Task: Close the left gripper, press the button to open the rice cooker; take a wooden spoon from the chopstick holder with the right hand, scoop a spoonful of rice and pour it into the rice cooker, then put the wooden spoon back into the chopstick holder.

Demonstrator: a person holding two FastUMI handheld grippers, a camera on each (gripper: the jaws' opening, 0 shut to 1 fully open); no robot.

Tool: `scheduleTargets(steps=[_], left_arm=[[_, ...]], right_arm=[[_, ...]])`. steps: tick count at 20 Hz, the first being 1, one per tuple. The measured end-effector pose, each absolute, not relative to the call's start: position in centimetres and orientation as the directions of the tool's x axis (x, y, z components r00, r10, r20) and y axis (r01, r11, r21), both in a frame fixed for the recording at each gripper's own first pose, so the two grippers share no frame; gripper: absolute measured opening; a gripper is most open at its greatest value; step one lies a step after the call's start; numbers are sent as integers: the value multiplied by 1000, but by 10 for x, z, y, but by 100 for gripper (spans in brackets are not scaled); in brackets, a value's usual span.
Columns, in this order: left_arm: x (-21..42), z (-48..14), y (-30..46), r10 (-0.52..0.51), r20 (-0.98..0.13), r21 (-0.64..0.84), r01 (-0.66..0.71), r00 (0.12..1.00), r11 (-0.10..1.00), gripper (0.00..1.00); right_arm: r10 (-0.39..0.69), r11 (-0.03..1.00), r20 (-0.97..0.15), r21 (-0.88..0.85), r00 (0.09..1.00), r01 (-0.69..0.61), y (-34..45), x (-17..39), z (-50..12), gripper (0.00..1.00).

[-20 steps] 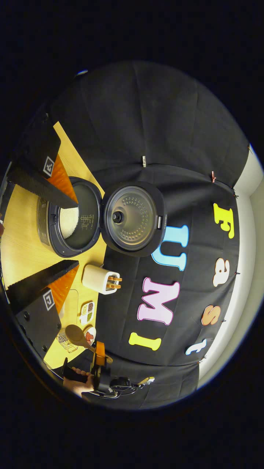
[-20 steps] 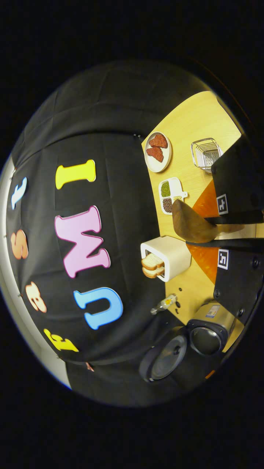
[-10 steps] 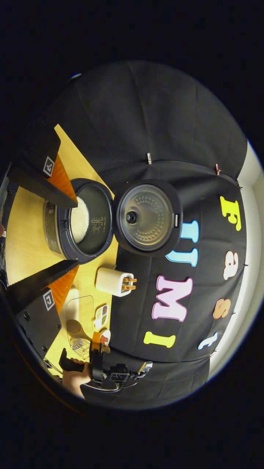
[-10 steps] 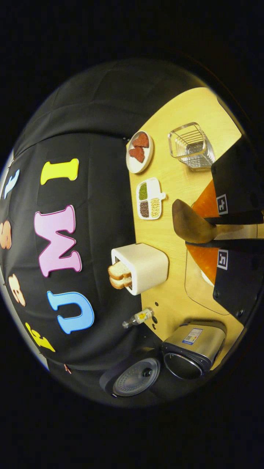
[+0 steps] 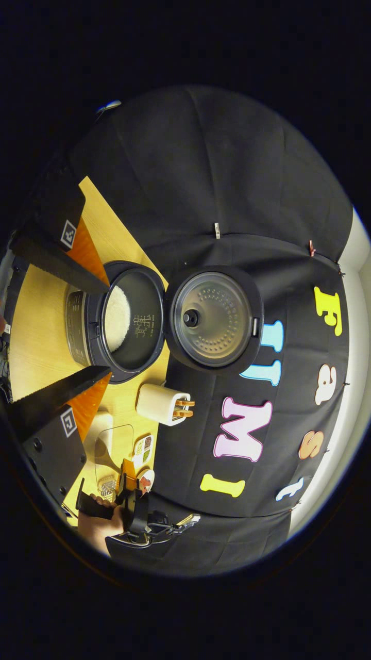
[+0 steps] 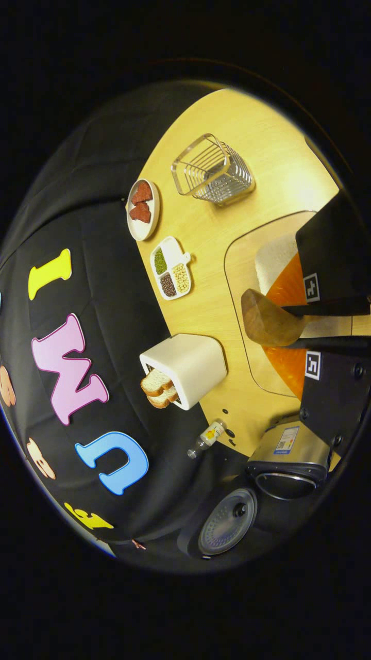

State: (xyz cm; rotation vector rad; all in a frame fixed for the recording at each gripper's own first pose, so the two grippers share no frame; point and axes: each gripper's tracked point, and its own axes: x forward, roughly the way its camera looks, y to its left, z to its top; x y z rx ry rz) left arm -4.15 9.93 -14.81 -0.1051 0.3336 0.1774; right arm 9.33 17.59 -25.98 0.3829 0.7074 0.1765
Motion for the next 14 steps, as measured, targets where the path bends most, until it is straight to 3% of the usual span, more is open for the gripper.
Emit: scheduleTargets(steps=[6,14], left_arm=[[-47,-147,120,188,-333,-74,-224,924,972,96],[-46,-147,111,157,-329,-67,-189,931,980,96]], right_arm=[[355,838,-619,543,701,55,204,92,-254,20],[349,776,-614,613,708,149,189,94,-246,20]])
